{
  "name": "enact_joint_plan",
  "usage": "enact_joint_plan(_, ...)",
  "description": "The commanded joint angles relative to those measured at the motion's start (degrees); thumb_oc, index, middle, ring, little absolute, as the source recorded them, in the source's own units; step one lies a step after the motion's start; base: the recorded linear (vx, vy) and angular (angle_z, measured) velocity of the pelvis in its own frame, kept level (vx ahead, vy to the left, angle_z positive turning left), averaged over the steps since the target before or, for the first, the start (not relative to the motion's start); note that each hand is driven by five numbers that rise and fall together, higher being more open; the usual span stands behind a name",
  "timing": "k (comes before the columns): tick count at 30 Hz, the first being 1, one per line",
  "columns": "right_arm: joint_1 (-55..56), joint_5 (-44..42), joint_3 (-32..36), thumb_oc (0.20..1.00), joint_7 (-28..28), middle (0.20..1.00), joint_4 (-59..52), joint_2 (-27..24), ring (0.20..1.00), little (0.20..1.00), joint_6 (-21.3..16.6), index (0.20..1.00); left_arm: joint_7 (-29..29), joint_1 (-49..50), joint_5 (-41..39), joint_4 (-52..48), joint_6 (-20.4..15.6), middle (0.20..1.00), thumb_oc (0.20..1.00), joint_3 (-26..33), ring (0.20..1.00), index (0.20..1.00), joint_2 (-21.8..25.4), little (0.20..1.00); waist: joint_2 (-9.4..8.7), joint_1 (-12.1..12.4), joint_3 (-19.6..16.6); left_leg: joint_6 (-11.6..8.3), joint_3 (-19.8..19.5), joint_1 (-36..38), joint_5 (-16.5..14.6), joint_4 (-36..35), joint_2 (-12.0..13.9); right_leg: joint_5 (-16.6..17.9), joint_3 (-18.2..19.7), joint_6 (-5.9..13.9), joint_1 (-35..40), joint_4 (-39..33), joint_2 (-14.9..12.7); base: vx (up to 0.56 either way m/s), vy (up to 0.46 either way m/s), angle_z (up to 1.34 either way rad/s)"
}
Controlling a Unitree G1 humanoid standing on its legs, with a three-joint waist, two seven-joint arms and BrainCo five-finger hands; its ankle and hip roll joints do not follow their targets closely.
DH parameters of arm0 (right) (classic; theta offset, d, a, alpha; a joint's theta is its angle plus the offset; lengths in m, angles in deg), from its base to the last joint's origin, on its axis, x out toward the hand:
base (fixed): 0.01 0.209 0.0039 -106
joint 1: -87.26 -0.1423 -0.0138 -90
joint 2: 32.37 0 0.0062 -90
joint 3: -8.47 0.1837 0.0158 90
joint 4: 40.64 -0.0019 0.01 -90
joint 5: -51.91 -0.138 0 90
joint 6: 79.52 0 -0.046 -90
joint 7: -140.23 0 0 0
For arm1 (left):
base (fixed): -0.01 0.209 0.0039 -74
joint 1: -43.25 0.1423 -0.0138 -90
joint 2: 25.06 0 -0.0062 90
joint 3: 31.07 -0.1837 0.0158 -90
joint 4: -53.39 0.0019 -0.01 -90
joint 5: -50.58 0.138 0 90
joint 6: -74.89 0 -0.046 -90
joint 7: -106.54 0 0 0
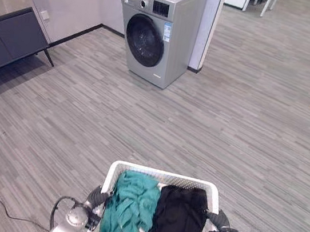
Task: Grab the laundry basket,head to the washer,open it,put in the laundry and shut it.
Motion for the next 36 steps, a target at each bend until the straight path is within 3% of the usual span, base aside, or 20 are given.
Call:
enact_joint_plan(1, -1.7, -3.1, 1.8, 0.2, 1.7, 0.2, -4.4, -1.8, 0.2, 0.2, -3.4, 0.2, 0.6, -5.3, -1.1, -1.5, -3.4, 0.2, 0.2, 4.3, 0.2, 0.2, 1.9, 0.2, -1.55, 0.6, 2.2, 1.06, 3.4, 2.3, -6.7, 0.4, -1.2, -0.2, -1.7, 2.92, -5.6, 5.0, -4.7, 0.0, 0.0, 0.0)
enact_joint_plan(26, -0.3, -1.6, 2.9, 0.2, 2.3, 0.2, -11.9, -4.4, 0.2, 0.2, -2.4, 0.2, 2.5, -7.6, 0.7, -5.9, -3.1, 0.2, 0.2, 7.0, 0.2, 0.2, 3.9, 0.2, -3.31, 0.6, 1.2, -0.46, 2.9, 4.3, -7.3, 0.6, 1.0, -2.5, -1.1, 1.31, -2.3, 3.6, -2.0, 0.02, -0.041, 0.0)
enact_joint_plan(30, -2.5, -2.4, 4.9, 0.2, 2.0, 0.2, -18.6, -7.5, 0.2, 0.2, -2.4, 0.2, 4.4, -14.5, 1.3, -10.1, -3.0, 0.2, 0.2, 9.9, 0.2, 0.2, 7.2, 0.2, -4.15, 0.6, 1.9, -1.59, 2.2, 2.3, -5.7, 0.8, 2.1, -2.2, -2.8, 1.01, -2.9, 2.6, -1.2, -0.06, -0.092, 0.19)
enact_joint_plan(36, -5.7, -1.3, 5.1, 0.2, 2.2, 0.2, -20.7, -10.5, 0.2, 0.2, -2.5, 0.2, 6.3, -23.4, 4.0, -8.3, -3.2, 0.2, 0.2, 9.5, 0.2, 0.2, 9.6, 0.2, -4.53, -0.1, 1.0, -2.32, 2.0, 2.3, -5.5, 0.4, 2.8, -2.5, -3.1, 0.73, -2.0, 1.9, -0.4, -0.01, -0.042, 0.15)
